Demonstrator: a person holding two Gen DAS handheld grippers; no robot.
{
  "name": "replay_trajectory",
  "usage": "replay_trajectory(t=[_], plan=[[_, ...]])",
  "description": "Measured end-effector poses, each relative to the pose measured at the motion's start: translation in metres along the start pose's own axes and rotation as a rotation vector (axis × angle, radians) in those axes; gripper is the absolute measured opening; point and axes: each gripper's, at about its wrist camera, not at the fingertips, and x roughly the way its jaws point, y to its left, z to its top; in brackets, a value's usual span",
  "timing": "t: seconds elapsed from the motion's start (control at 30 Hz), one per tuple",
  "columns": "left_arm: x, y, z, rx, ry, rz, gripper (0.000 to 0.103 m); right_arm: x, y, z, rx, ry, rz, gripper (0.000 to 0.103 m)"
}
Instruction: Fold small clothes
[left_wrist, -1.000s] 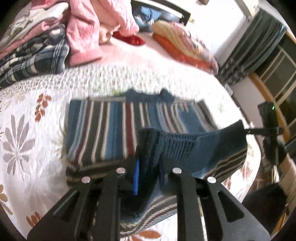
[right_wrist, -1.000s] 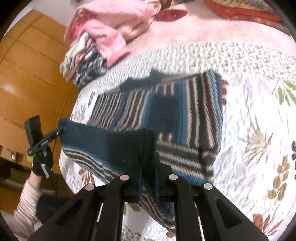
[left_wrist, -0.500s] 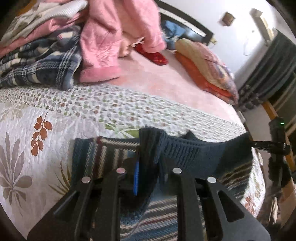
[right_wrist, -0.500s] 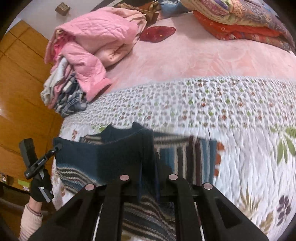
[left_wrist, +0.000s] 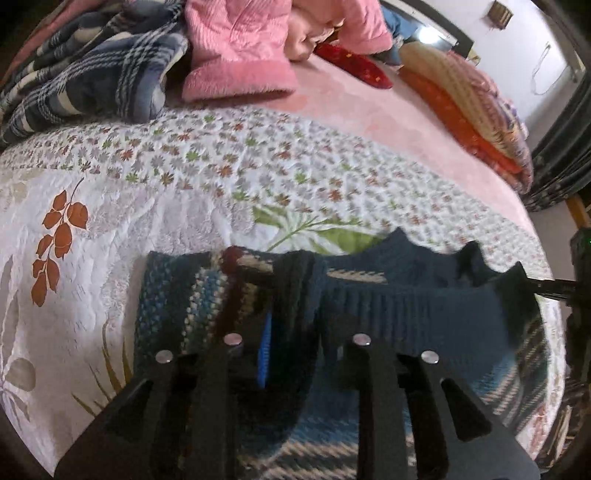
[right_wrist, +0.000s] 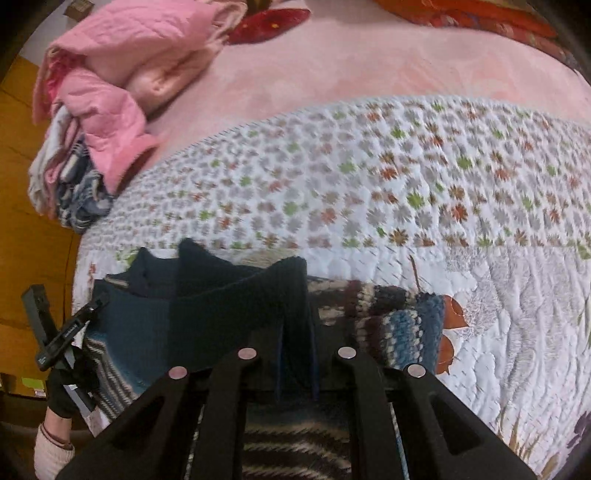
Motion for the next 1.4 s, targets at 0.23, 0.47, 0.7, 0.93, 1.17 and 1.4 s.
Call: replay_trajectory(t=[0.23,0.47,0.7,0.93,1.17,1.4], plan=[[-0.011,0.001,0.002,-0.093,0.003,0.042,0.04,-0.001,-0.001,-0.011,0.028,0.003,-0.036,0.023],[-0.087,-0.01,-0.008,-0.139,-0.071,-0.002,0.061,-0.075,0.001,-0.036,-0.005,-0.048,-0.014,0.045],[-0.135,-0.047,-0.052,-0.114,0.006,-0.066,0.076,-0.115,-0.019,-0.105,-0.02,-0.003,0.009,0.058],[-0.105,-0.051,-0.095,-0.144,0.097,-0.087,0.076,-0.08,-0.057,-0.146,0.09,0.104,0.001,0.057],[-0.075,-0.041,-0.112,-0.091,0.126,0.006,0.076,-0.065,-0.053,-0.16,0.053,0.163,0.011,0.018],[-0.084,-0.045,-0.105,-0.054,0.06,-0.009,0.076,-0.089,-0.044,-0.168,-0.059,0.174,-0.001,0.012]])
